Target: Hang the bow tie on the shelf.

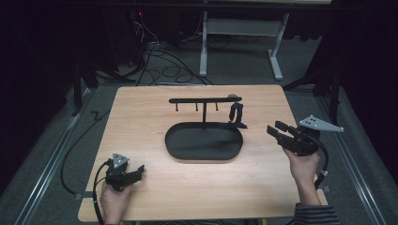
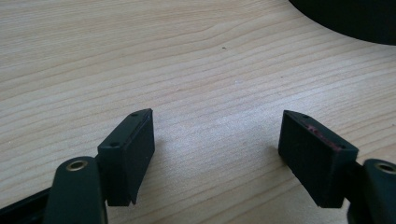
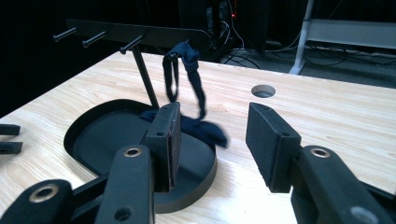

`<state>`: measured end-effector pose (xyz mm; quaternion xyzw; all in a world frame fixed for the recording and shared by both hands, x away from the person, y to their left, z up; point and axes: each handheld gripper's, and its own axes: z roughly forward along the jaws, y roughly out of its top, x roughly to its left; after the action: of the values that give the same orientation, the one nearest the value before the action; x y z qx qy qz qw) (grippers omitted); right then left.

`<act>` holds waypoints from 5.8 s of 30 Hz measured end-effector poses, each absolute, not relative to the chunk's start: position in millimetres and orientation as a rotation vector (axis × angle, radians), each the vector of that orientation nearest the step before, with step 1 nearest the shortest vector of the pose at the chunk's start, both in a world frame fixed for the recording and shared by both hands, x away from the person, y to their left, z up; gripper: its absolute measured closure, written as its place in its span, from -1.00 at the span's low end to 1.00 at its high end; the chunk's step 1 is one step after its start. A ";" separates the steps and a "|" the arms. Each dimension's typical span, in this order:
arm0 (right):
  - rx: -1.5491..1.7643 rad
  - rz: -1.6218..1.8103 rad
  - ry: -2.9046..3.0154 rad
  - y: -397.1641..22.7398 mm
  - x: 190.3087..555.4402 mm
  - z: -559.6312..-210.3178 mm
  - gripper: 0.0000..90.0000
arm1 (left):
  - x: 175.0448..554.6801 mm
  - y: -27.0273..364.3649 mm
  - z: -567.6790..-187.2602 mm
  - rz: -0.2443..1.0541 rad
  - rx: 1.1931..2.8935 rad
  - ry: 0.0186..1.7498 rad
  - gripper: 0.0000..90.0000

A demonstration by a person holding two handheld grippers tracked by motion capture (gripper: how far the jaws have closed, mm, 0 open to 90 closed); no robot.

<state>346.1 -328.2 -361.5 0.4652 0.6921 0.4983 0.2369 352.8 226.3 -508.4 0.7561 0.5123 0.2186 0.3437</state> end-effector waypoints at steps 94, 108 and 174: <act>1.385 1.360 2.070 -289.5 340.6 -449.1 0.27 | 352.8 226.2 -508.5 0.568 1.964 1.331 -0.39; 1.398 1.289 2.094 -283.5 347.9 -461.9 0.27 | 352.8 226.3 -508.5 0.568 1.965 1.331 -0.39; 1.326 0.918 2.159 -256.9 353.9 -502.0 0.02 | 352.6 226.7 -508.5 0.564 1.963 1.329 -0.39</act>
<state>353.9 -256.9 -502.0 0.4798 0.7812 0.3323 0.2214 352.6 226.7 -508.5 0.7560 0.5121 0.2172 0.3451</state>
